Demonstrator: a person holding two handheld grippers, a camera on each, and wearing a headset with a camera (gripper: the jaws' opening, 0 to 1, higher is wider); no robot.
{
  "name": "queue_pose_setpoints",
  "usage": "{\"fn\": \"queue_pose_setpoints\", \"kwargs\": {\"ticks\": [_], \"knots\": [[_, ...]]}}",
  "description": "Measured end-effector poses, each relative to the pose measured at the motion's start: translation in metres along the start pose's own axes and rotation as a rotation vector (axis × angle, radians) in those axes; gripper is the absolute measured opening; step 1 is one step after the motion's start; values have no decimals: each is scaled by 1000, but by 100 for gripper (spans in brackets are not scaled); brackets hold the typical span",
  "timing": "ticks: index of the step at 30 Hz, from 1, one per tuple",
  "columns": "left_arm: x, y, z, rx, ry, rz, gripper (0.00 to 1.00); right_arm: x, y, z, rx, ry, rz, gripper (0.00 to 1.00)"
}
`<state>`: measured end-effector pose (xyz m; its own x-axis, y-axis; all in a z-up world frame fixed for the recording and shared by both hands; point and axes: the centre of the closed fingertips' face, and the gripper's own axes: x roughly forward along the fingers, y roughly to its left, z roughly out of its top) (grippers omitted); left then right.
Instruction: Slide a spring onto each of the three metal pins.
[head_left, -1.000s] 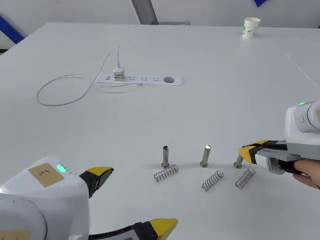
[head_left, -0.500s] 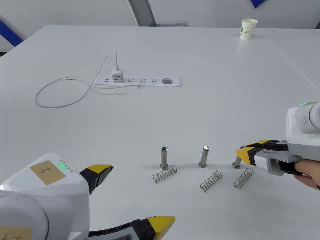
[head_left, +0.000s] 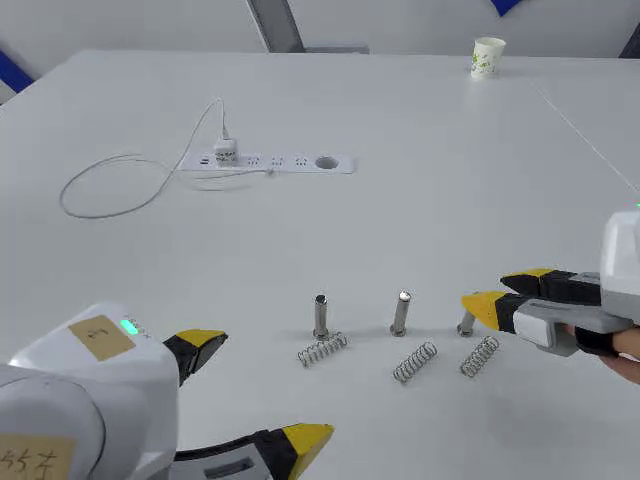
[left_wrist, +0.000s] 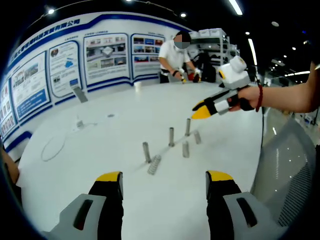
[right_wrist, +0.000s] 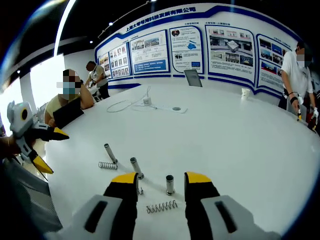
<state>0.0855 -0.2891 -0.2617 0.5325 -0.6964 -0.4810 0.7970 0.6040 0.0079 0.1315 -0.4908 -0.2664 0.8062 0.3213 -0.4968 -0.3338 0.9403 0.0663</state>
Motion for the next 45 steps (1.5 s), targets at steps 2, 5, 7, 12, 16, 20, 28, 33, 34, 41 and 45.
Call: {"fn": "queue_pose_setpoints", "kwargs": {"ticks": [2, 5, 7, 12, 16, 20, 28, 33, 34, 41, 45], "knots": [[3, 3, 0, -1, 2, -2, 68, -3, 2, 1, -5, -16, 12, 41], [7, 7, -1, 10, 14, -3, 66, -7, 6, 1, -2, -24, 31, 44], [10, 9, -2, 10, 18, -7, 64, -10, 8, 1, -7, -31, 40, 47], [20, 13, -6, 2, 39, -27, 58, -13, 11, -4, -6, -38, 62, 50], [27, 16, -8, -4, 50, -41, 56, -17, 13, -10, -13, -31, 80, 52], [36, 20, -10, -14, 58, -53, 53, -20, 18, -14, -10, -32, 97, 54], [54, 27, -23, 37, 110, -62, 49, -21, 23, -20, 37, -51, 104, 55], [65, 29, -26, 52, 119, -79, 44, -21, 30, -26, 43, -48, 117, 56], [67, 29, -26, 55, 119, -80, 44, -21, 30, -27, 45, -46, 119, 56], [80, 29, -28, 75, 133, -107, 38, -21, 37, -33, 51, -38, 133, 56], [86, 26, -33, 87, 154, -132, 33, -21, 42, -34, 63, -34, 146, 56]]}}
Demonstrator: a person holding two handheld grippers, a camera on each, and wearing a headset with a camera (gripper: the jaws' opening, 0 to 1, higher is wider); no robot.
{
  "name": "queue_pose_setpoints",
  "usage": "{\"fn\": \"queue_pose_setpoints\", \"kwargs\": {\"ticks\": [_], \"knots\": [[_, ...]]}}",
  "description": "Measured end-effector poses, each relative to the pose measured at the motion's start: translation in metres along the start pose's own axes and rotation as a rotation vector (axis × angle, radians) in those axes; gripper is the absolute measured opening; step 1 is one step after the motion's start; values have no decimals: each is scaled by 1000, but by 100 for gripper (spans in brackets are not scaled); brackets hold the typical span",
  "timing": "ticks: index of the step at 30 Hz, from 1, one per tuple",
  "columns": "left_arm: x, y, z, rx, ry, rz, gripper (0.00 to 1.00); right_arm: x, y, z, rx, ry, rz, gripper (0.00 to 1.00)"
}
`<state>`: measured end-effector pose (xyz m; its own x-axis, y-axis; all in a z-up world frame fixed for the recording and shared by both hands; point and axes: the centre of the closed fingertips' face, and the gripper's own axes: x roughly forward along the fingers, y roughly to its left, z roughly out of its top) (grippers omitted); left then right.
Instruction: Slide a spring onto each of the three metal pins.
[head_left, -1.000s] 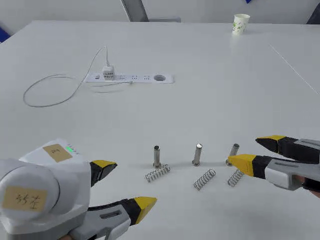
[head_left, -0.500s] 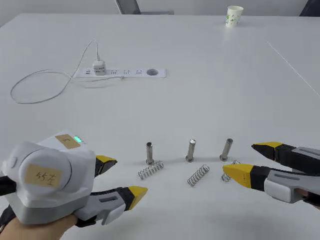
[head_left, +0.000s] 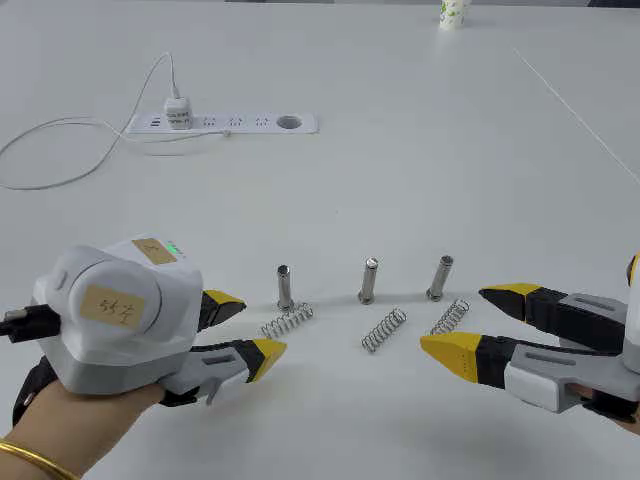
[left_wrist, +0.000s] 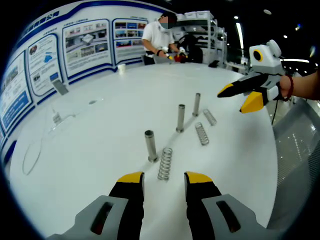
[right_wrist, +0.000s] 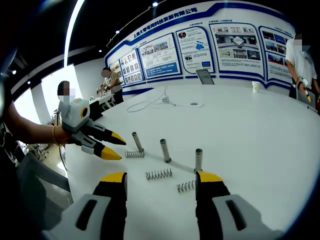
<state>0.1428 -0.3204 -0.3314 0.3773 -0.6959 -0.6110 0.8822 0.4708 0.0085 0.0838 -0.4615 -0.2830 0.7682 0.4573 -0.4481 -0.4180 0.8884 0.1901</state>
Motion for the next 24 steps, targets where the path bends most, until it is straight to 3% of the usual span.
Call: {"fn": "queue_pose_setpoints", "kwargs": {"ticks": [10, 12, 24], "knots": [[11, 0, -2, 8, 9, -45, 24, 7, 6, -4, -4, 15, 16, 55], [13, -1, -5, 19, 28, -52, 22, 8, 7, -5, -5, 16, 18, 55], [18, -1, -10, 21, 51, -69, 16, 9, 8, -7, -6, 26, 12, 54]]}}
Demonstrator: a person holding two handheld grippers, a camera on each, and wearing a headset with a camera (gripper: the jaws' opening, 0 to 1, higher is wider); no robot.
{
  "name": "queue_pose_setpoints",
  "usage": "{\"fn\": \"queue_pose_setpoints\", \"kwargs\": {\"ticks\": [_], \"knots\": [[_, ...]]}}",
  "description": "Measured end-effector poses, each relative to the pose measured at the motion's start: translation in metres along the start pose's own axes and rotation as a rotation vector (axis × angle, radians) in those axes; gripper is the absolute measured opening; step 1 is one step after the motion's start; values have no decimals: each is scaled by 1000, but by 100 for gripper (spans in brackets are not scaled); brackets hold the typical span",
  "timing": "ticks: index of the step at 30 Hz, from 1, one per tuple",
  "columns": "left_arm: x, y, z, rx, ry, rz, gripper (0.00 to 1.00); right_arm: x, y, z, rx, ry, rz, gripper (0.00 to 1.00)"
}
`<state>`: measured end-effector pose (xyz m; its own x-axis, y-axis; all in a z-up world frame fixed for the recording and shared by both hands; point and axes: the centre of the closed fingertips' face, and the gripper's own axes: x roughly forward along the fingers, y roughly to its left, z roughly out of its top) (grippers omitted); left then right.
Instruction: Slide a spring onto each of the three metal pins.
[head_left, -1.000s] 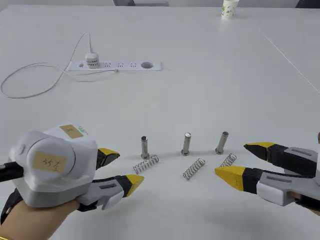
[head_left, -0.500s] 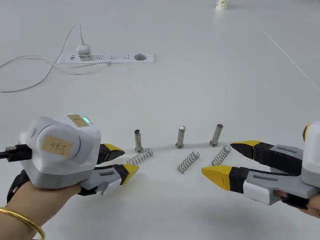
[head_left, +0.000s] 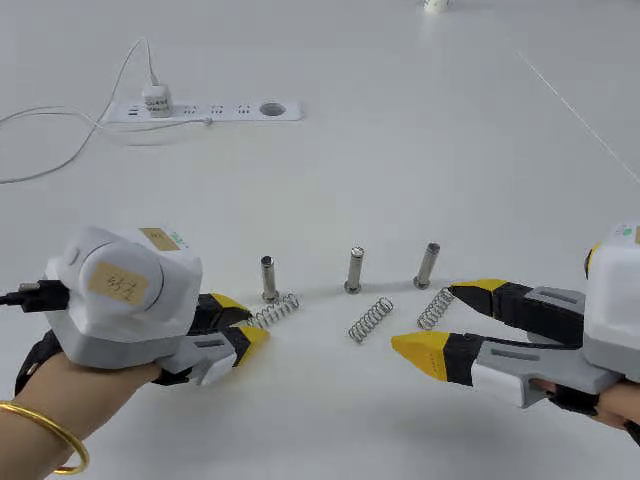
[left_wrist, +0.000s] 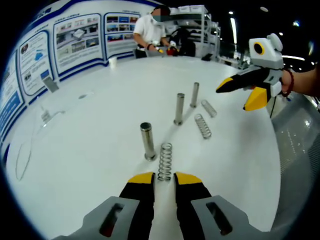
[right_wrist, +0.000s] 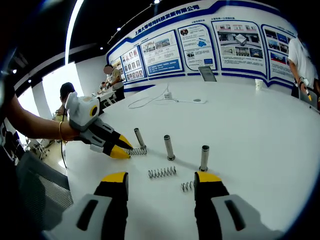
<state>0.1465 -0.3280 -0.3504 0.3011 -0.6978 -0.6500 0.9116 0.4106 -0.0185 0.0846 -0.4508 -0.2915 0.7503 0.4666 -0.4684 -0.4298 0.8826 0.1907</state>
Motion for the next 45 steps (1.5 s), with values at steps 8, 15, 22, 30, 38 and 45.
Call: {"fn": "queue_pose_setpoints", "kwargs": {"ticks": [8, 15, 22, 30, 38, 45], "knots": [[2, 3, 1, 5, -8, 2, 12, 0, -1, -1, 5, 7, -4, 54], [2, 1, 2, 22, -14, -9, 10, 0, -1, -1, 18, 10, -8, 53], [-4, -2, 1, 24, -30, 4, 10, 1, 2, 0, 28, 8, -4, 53], [-20, -12, 15, 13, -100, 28, 9, 0, 9, 14, 45, -14, 13, 50], [-37, -30, 41, -26, -239, 25, 10, 2, 24, 34, 106, -71, 54, 48], [-50, -48, 55, -30, -322, 5, 10, 4, 34, 49, 187, -129, 87, 45]]}}
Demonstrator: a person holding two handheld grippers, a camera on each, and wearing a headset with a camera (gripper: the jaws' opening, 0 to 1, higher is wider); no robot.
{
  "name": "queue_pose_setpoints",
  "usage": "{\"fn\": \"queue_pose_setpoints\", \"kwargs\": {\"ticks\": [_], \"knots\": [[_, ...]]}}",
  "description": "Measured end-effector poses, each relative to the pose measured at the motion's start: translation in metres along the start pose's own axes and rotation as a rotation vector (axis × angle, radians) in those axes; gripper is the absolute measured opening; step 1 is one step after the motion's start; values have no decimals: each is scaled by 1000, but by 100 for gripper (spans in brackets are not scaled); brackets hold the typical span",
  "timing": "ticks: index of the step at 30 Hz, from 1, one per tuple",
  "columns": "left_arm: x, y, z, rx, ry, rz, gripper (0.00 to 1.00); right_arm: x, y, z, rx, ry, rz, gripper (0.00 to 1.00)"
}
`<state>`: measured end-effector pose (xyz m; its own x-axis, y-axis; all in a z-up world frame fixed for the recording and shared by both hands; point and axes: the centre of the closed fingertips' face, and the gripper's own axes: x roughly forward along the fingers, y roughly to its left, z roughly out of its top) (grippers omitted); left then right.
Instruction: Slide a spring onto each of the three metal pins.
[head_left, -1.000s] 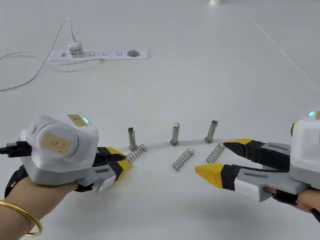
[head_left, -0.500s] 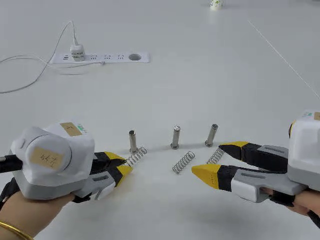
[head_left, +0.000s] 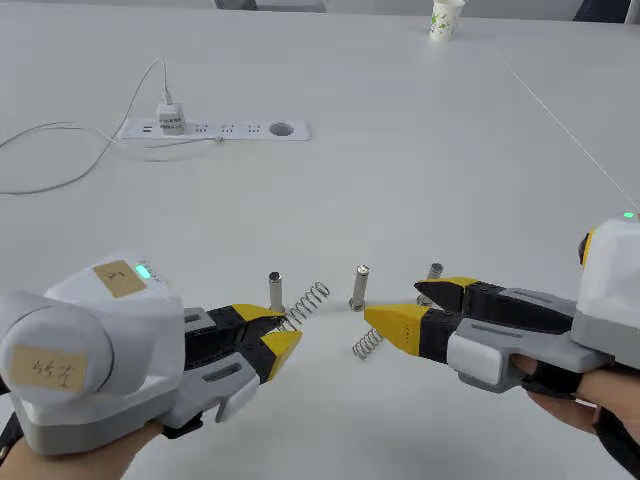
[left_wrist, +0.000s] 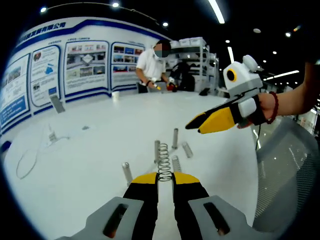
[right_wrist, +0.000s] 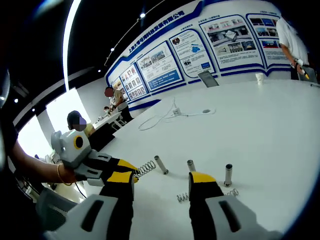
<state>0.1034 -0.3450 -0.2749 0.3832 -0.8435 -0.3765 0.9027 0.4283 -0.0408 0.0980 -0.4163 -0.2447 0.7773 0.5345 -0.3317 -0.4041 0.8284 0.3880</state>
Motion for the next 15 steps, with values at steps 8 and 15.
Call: {"fn": "queue_pose_setpoints", "kwargs": {"ticks": [8, 15], "knots": [[-9, -9, 17, 35, -83, 10, 10, 4, 14, 9, 105, -46, 61, 39], [-15, -17, 29, 58, -143, -7, 10, 6, 24, 14, 186, -75, 108, 33]]}}
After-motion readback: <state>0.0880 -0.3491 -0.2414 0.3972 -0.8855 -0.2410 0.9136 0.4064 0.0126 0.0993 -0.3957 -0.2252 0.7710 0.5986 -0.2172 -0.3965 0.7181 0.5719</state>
